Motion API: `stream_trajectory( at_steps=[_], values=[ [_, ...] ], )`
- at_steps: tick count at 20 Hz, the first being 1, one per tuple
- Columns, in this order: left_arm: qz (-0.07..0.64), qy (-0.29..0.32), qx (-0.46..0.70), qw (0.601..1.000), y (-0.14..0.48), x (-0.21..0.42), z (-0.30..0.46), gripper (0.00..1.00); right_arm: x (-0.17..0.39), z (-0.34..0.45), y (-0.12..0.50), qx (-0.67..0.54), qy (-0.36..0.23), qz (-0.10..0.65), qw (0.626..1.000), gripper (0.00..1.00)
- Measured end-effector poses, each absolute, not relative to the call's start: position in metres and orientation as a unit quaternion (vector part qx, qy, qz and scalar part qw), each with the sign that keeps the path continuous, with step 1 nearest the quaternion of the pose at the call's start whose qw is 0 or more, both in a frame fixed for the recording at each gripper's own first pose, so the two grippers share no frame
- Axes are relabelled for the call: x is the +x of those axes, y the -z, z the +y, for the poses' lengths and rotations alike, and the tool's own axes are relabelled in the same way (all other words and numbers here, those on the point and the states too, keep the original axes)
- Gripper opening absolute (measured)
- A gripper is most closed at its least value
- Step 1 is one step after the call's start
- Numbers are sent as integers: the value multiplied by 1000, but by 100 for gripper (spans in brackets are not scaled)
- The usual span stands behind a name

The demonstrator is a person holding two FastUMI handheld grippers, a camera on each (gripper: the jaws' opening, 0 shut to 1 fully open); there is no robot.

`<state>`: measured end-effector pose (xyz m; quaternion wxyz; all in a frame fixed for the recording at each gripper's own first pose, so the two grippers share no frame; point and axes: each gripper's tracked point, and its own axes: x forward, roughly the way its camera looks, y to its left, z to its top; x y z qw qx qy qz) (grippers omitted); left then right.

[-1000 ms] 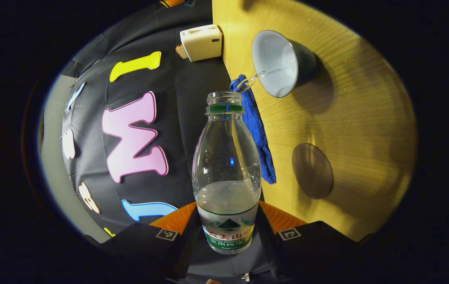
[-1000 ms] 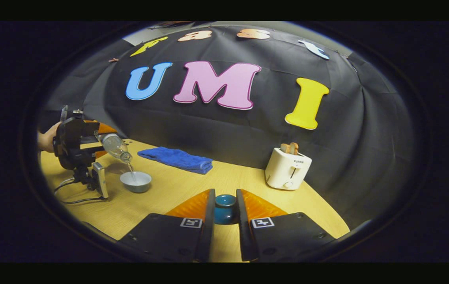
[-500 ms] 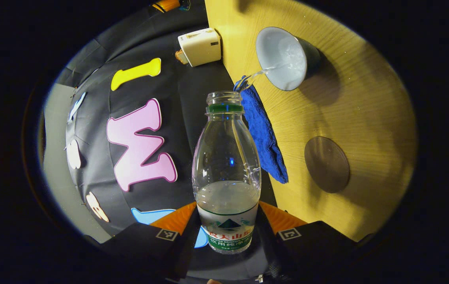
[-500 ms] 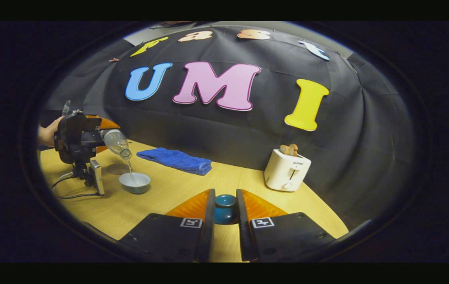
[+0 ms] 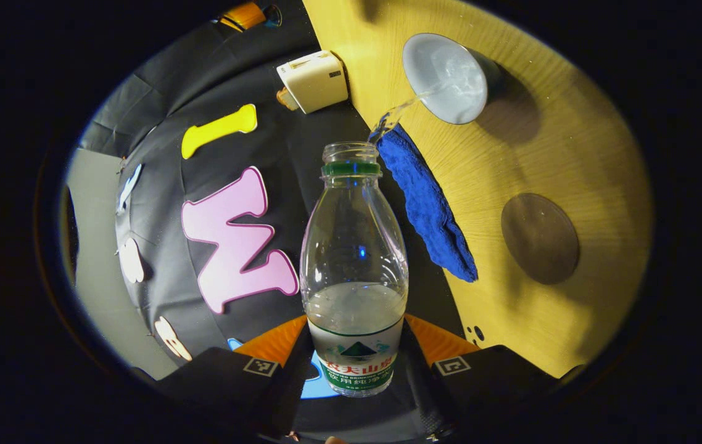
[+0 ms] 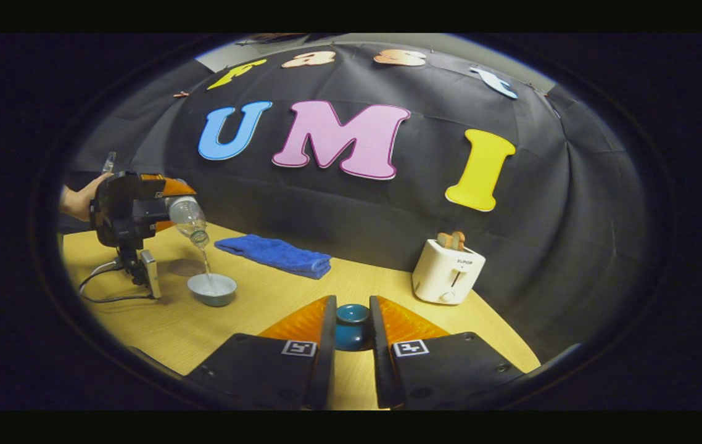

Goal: Open the teacup lid with one hand, grasp the water bottle and pour water into the teacup with the other hand; after pouring, place the water bottle on the coaster and then close the teacup lid.

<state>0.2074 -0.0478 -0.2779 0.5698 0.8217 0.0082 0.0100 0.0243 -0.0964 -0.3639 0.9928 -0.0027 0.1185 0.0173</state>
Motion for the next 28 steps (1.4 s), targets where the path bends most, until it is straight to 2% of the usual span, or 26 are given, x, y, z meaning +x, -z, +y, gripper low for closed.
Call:
stream_trajectory(
  at_steps=[1, 2, 6, 17, 18, 21, 22, 23, 28],
  values=[
    [2, -9, 826, 564, 276, 209, -48, 76, 25, -96, 363, -5, -18, 117, 993, 34],
    [-3, -9, 829, 559, 274, 209, -47, 77, 25, -95, 363, -7, -19, 116, 993, 26],
    [-27, -15, 839, 544, 262, 210, -48, 77, 27, -92, 363, -10, -20, 114, 993, 35],
    [-71, -10, 853, 516, 249, 219, -66, 76, 37, -82, 360, -52, -35, 103, 993, 34],
    [-74, -11, 855, 513, 246, 220, -65, 77, 37, -80, 359, -57, -38, 100, 993, 26],
    [-102, -21, 856, 506, 232, 218, -71, 77, 39, -74, 358, -58, -46, 97, 993, 27],
    [-113, -21, 856, 504, 227, 216, -75, 76, 40, -72, 358, -56, -47, 97, 993, 30],
    [-123, -22, 856, 502, 225, 216, -79, 77, 40, -71, 358, -53, -47, 96, 993, 27],
    [-155, -24, 857, 491, 212, 215, -88, 77, 39, -70, 354, -54, -46, 91, 993, 30]
  ],
)
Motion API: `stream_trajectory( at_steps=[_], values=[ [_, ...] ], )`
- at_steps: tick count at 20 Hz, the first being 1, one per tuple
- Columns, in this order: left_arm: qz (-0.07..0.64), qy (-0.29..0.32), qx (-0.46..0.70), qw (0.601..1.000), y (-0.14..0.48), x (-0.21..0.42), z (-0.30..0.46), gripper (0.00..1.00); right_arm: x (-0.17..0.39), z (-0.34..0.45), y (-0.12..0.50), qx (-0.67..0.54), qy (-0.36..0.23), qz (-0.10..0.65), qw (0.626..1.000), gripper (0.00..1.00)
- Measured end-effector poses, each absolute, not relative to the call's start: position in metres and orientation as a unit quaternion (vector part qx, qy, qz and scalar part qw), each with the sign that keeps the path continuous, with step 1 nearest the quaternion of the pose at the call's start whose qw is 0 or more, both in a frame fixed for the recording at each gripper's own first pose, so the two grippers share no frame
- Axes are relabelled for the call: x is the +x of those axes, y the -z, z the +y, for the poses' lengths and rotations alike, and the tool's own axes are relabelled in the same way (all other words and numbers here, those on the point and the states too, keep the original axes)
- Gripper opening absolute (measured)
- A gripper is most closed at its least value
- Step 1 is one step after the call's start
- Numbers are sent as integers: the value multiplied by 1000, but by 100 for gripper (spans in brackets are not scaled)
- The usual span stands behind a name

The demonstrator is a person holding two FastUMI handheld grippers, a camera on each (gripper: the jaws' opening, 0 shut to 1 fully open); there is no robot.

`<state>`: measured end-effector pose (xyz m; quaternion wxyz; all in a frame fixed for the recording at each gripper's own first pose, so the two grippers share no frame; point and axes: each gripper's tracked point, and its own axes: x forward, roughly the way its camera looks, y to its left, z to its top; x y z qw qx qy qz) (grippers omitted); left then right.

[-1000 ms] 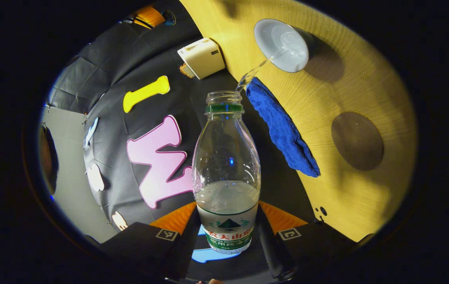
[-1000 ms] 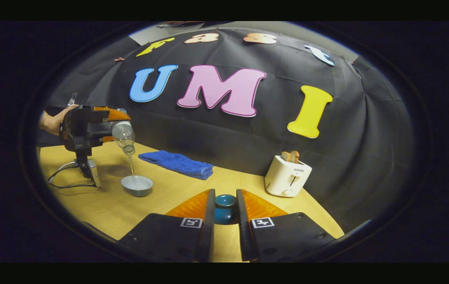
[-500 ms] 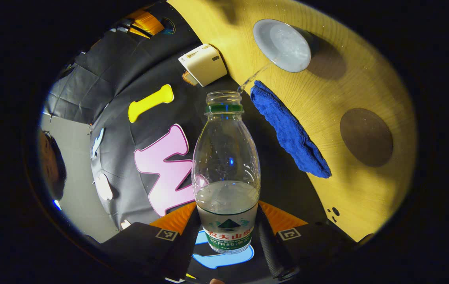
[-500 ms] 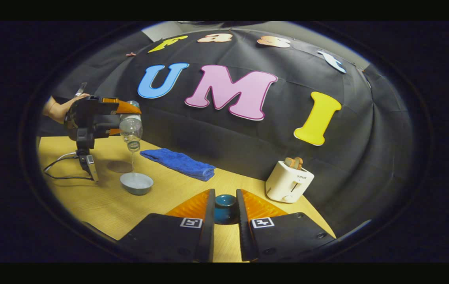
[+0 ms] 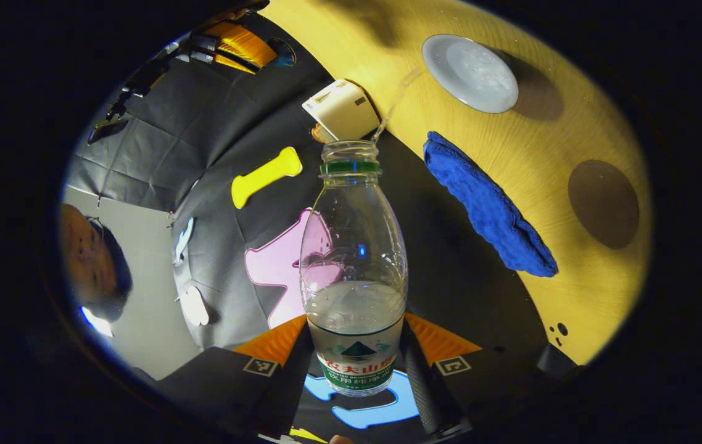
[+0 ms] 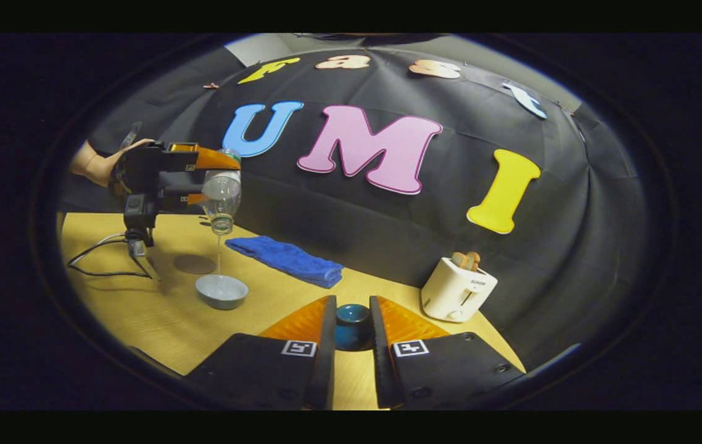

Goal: Open the teacup lid with one hand, grasp the water bottle and pour water into the teacup with the other hand; after pouring, place the water bottle on the coaster and then close the teacup lid.

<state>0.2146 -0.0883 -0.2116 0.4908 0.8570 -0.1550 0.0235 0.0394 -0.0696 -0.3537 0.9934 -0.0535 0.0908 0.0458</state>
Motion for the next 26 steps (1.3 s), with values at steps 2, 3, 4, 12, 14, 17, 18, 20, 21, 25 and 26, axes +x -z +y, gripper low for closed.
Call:
stream_trajectory(
  at_steps=[2, 3, 4, 12, 14, 17, 18, 20, 21, 25, 26],
  values=[
    [-155, -22, 856, 492, 213, 215, -90, 77, 39, -70, 353, -55, -45, 91, 993, 26],
    [-154, -21, 857, 491, 214, 216, -90, 77, 38, -70, 353, -54, -44, 90, 993, 26],
    [-152, -20, 858, 490, 214, 216, -88, 77, 38, -70, 353, -54, -44, 91, 993, 35],
    [-53, 8, 728, 683, 233, 219, -64, 77, 37, -66, 357, -47, -39, 97, 993, 34],
    [-28, 12, 642, 766, 238, 215, -61, 77, 38, -64, 358, -45, -39, 98, 993, 31],
    [-5, 13, 496, 868, 240, 219, -59, 77, 39, -62, 359, -42, -40, 100, 993, 35],
    [-1, 22, 451, 892, 241, 220, -62, 77, 39, -61, 359, -42, -39, 100, 993, 27],
    [10, 49, 349, 936, 247, 218, -71, 76, 40, -60, 361, -42, -39, 102, 993, 30],
    [17, 63, 301, 951, 250, 218, -76, 76, 39, -58, 362, -42, -40, 102, 993, 34],
    [42, 60, 125, 989, 259, 221, -67, 76, 41, -56, 362, -43, -42, 104, 993, 30],
    [46, 68, 86, 993, 266, 220, -66, 76, 41, -56, 362, -44, -43, 104, 993, 31]
  ],
)
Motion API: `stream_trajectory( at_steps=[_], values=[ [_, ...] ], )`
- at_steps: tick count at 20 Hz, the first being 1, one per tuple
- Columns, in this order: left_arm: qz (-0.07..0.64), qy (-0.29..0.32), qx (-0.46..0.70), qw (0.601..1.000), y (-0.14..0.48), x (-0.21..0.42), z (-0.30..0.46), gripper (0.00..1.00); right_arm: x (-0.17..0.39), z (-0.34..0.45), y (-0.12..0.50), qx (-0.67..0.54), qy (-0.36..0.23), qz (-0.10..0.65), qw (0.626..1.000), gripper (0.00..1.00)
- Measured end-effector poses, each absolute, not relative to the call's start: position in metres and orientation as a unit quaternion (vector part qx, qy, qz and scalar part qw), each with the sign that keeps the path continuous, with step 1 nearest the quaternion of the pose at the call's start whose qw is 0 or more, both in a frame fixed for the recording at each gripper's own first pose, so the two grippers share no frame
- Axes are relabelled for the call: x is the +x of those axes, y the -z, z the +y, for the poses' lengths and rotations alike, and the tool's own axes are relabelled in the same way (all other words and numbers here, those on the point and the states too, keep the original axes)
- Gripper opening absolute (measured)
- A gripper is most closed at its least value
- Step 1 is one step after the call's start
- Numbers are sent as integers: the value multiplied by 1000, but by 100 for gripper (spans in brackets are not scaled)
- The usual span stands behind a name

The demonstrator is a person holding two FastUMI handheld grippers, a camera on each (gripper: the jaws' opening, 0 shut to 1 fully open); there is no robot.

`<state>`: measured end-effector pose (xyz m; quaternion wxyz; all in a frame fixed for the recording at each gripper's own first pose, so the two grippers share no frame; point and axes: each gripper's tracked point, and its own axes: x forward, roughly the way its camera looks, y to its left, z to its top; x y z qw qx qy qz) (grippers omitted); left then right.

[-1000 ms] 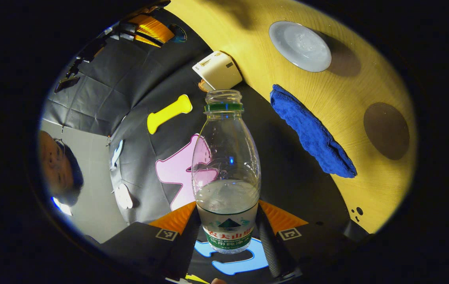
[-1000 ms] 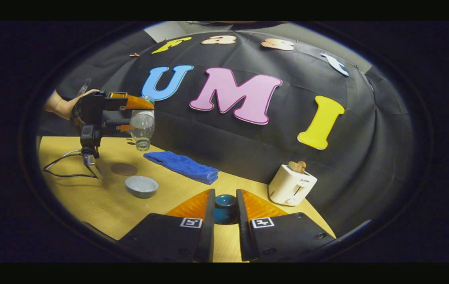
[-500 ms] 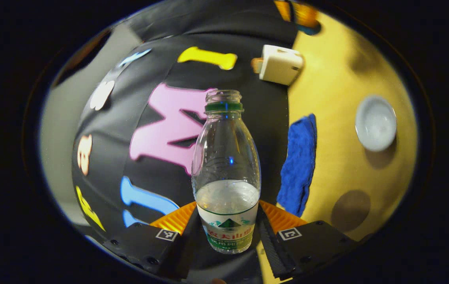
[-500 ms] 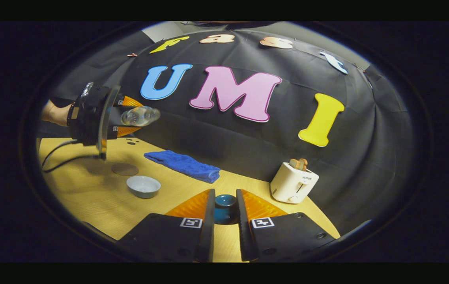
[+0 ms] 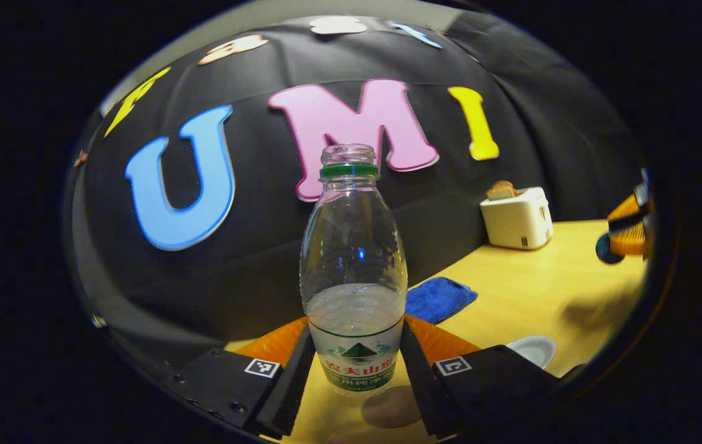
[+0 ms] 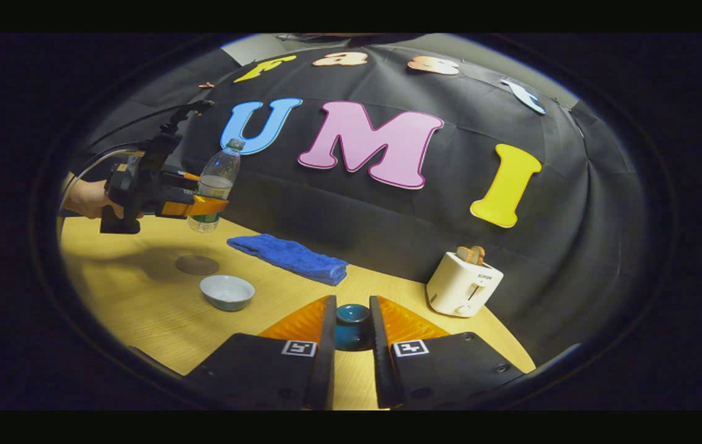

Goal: Open the teacup lid with one hand, grasp the water bottle and pour water into the teacup with the other hand; after pouring, place the water bottle on the coaster and then close the teacup lid.

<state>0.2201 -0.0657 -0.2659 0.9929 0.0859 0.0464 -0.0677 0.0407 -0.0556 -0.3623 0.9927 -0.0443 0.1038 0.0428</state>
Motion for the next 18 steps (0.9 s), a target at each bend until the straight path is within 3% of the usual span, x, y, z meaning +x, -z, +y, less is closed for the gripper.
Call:
stream_trajectory(
  at_steps=[3, 7, 9, 11, 12, 14, 18],
  values=[
    [51, 94, -2, 994, 281, 218, -66, 77, 43, -56, 364, -40, -42, 105, 993, 28],
    [78, 76, -61, 992, 315, 220, -58, 77, 43, -55, 365, -39, -39, 106, 993, 27],
    [92, 67, -71, 991, 328, 219, -56, 77, 43, -56, 364, -41, -39, 106, 993, 30],
    [100, 55, -76, 991, 338, 220, -49, 79, 42, -56, 365, -41, -37, 106, 993, 26],
    [103, 49, -74, 991, 343, 222, -47, 75, 42, -57, 366, -40, -36, 107, 993, 35],
    [104, 49, -73, 991, 344, 228, -56, 80, 42, -59, 367, -36, -33, 108, 993, 30],
    [110, 57, -73, 990, 348, 228, -59, 81, 40, -58, 367, -35, -32, 108, 993, 34]
  ],
)
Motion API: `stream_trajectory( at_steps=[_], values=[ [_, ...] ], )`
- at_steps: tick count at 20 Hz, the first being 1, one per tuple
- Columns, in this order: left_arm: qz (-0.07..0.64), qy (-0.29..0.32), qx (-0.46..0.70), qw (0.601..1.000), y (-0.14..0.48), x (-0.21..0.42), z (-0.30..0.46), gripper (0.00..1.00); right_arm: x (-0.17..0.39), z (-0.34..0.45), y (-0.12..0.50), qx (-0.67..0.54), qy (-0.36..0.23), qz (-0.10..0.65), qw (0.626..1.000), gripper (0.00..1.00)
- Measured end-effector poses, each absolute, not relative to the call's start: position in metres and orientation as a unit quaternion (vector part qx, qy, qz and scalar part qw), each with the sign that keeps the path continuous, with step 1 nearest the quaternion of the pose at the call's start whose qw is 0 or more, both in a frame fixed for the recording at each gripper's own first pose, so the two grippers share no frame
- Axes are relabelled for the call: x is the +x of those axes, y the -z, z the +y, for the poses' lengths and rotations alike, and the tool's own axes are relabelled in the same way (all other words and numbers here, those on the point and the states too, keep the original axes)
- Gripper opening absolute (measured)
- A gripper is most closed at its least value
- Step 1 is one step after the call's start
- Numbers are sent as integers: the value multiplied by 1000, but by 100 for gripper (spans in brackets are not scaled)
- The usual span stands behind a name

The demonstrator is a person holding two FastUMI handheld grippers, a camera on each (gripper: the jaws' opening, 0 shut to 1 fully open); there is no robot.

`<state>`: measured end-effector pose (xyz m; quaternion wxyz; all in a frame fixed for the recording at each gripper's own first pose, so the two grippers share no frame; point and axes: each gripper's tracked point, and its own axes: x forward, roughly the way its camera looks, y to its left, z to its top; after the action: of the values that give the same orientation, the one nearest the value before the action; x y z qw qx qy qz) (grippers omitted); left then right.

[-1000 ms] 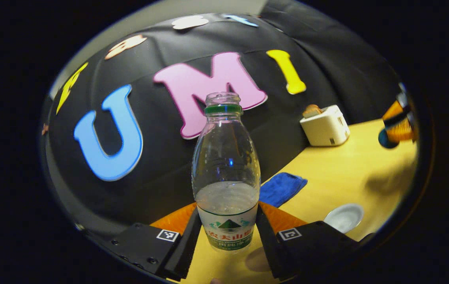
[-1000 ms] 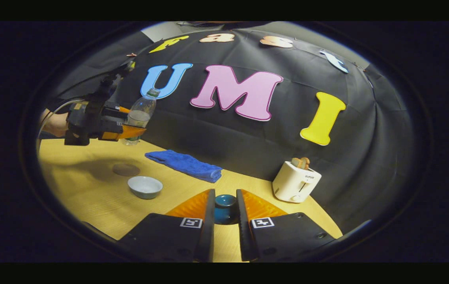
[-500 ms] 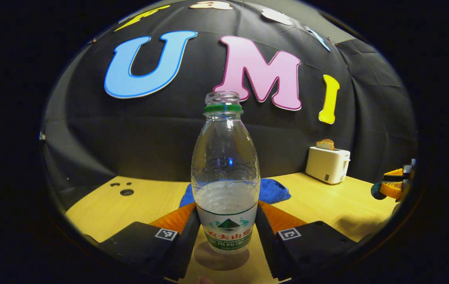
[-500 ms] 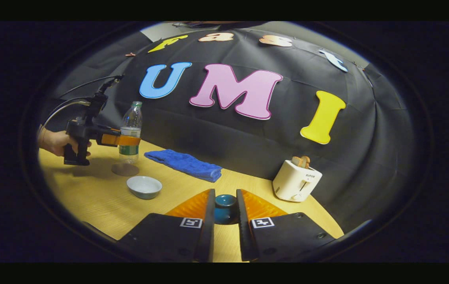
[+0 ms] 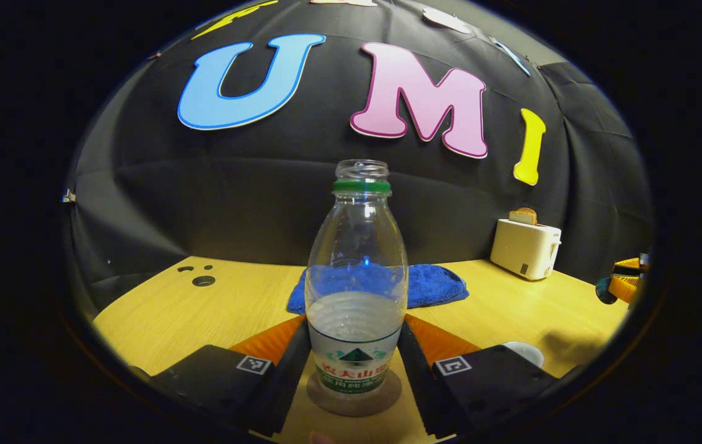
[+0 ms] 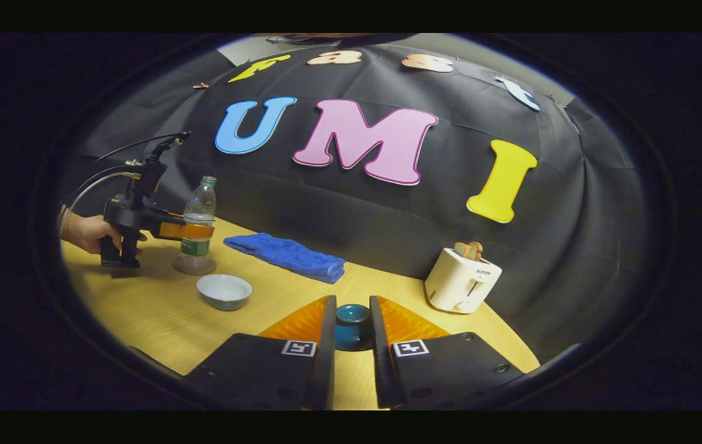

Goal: Open the teacup lid with one hand, grasp the water bottle and pour water into the teacup with the other hand; after pouring, place the water bottle on the coaster and then close the teacup lid.

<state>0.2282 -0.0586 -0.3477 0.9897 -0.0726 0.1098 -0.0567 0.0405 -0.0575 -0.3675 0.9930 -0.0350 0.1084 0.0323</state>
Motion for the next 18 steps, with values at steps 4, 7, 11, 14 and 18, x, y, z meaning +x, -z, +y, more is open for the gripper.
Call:
stream_trajectory(
  at_steps=[4, 7, 11, 14, 18],
  values=[
    [110, 47, -70, 990, 353, 221, -48, 89, 41, -54, 369, -34, -34, 110, 993, 34],
    [115, 44, -70, 990, 356, 217, -49, 95, 42, -49, 368, -26, -37, 108, 993, 27],
    [127, 57, -59, 989, 366, 200, -53, 95, 47, -34, 365, -8, -45, 105, 993, 35],
    [139, 73, -50, 986, 373, 182, -57, 95, 53, -16, 361, 3, -56, 100, 993, 30],
    [148, 78, -51, 985, 375, 152, -58, 96, 67, 21, 358, 32, -78, 93, 992, 34]
  ],
)
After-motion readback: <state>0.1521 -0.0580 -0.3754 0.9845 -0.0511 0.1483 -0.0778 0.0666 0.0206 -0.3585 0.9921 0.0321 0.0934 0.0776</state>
